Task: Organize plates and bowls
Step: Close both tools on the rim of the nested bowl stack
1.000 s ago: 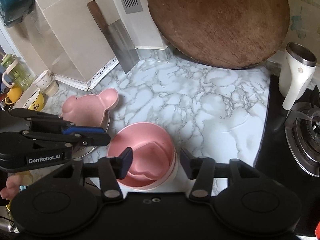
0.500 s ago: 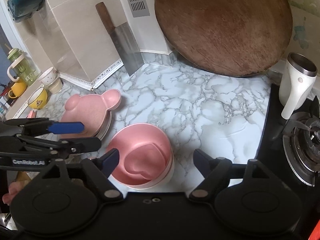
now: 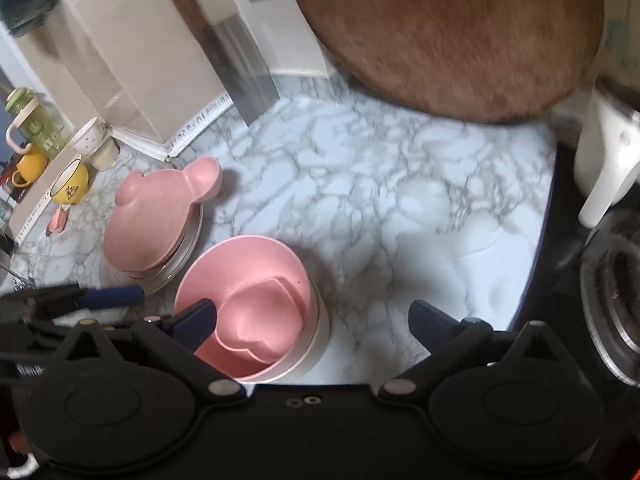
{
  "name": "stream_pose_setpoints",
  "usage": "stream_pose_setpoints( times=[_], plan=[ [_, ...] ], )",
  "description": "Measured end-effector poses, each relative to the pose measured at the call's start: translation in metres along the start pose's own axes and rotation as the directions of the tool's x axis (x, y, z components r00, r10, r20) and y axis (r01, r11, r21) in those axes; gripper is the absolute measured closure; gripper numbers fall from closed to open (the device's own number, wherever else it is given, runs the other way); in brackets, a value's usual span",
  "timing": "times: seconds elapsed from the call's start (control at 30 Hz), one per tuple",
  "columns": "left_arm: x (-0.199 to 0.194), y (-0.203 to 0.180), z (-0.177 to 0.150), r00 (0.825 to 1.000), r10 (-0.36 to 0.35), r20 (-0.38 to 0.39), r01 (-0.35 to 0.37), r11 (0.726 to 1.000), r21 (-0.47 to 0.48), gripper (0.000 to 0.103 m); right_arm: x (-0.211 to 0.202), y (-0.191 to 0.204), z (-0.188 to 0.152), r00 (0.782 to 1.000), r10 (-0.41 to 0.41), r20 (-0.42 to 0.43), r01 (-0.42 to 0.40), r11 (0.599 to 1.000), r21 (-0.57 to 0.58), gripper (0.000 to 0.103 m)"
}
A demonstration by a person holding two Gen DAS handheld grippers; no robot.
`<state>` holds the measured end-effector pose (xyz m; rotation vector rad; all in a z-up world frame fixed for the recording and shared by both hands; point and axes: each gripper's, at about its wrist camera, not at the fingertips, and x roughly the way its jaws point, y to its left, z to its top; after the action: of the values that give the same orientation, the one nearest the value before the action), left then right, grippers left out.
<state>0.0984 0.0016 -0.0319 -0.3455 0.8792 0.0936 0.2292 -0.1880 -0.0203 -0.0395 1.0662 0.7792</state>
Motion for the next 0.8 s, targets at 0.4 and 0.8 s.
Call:
stream_pose_setpoints(
  times=[0.4,0.8],
  plan=[
    [0.025,0.014,-0.004,0.997,0.043,-0.068,-0.059,0.967,-0.247,0.029,0.038,-0.005,0.014,0.995,-0.028,-0.094,0.028,1.000,-0.007,0.023],
    [0.028,0.009,-0.006,0.994,0.043,-0.102,-0.067,0.967,-0.244,0.042,0.050,-0.004,0.016,0.988,-0.039,-0.150,0.033,0.999,-0.041,0.050]
  ],
)
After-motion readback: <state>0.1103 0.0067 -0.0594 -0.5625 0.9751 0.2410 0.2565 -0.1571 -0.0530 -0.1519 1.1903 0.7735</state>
